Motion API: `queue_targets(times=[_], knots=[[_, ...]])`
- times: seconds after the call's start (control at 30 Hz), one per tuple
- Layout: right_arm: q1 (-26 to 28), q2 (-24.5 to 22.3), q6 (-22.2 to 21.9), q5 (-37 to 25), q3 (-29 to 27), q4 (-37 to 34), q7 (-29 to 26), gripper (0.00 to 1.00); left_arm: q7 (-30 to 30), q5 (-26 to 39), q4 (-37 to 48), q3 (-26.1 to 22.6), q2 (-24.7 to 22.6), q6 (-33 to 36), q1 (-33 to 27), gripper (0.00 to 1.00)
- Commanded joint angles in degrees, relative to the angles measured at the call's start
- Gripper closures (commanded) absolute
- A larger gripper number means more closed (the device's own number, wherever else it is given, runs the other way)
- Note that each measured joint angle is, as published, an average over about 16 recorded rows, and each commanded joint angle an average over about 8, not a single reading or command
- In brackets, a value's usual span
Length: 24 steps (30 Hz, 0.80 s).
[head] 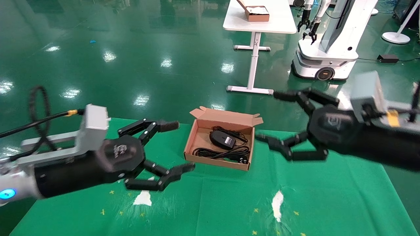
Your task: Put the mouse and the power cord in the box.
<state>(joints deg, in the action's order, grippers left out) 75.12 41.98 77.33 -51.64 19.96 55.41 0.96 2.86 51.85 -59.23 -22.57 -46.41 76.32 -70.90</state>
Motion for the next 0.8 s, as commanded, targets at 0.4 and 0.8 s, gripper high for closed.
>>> queue_targets(times=[0.4, 0.8], knots=[[-10.96, -5.63, 6.77, 7.91, -3.19, 14.70, -9.47, 0.00, 6.51, -8.24, -11.83, 5.40, 9.39, 7.73, 7.69, 0.00], [-14.77, -7.58, 9.14, 10.77, -4.36, 19.74, -12.21, 0.00, 8.25, -10.94, -15.63, 7.11, 12.35, 10.18, 10.12, 0.00]])
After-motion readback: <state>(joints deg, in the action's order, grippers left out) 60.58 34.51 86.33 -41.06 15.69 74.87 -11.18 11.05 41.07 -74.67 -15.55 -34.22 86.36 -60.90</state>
